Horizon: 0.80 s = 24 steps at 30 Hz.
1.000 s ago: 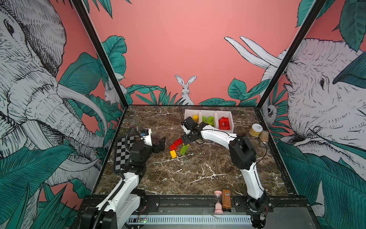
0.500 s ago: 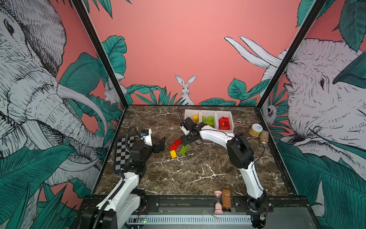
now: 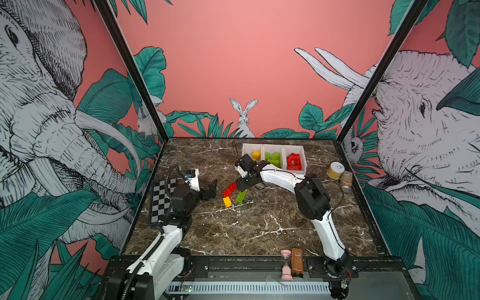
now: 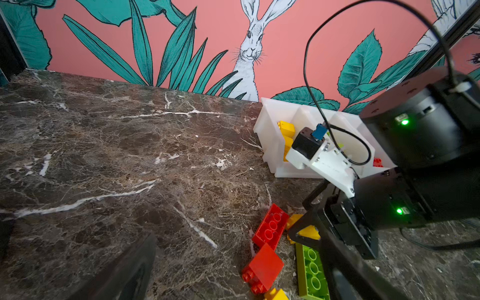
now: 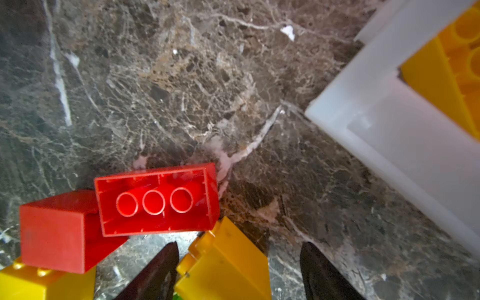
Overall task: Sort the legos into containers by color
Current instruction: Pick up the lego from the center of the table.
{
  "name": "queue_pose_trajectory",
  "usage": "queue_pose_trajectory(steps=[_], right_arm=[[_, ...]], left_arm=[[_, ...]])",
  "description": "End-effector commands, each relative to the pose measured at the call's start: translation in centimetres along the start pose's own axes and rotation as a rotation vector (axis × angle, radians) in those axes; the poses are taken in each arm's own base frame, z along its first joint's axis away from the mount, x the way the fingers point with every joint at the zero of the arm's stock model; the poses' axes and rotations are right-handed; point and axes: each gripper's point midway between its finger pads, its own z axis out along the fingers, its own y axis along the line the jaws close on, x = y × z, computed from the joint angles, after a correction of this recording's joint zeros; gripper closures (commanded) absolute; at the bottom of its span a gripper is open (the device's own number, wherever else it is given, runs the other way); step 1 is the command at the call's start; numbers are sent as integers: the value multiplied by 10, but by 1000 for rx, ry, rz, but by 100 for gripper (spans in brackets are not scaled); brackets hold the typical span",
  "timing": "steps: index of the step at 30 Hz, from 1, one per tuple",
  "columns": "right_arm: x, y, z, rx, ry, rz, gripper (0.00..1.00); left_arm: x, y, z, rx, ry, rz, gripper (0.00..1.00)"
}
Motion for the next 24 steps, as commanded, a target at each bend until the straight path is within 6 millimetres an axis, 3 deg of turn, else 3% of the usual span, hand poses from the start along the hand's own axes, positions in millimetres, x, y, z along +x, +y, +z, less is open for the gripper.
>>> queue_pose_trajectory(steps=[1,14,24], right_arm=[[0,-1,2,18,7,-14,31],[-5,-5,-13,37,-37,9,43],[-26,-21,-70,57,-144,28,47]], left_arm=[[-8,-4,0,9,-20,6,1],[-9,-2,-1,-3,-23,8,1],[-9,-2,-1,-1,-24,8,1]])
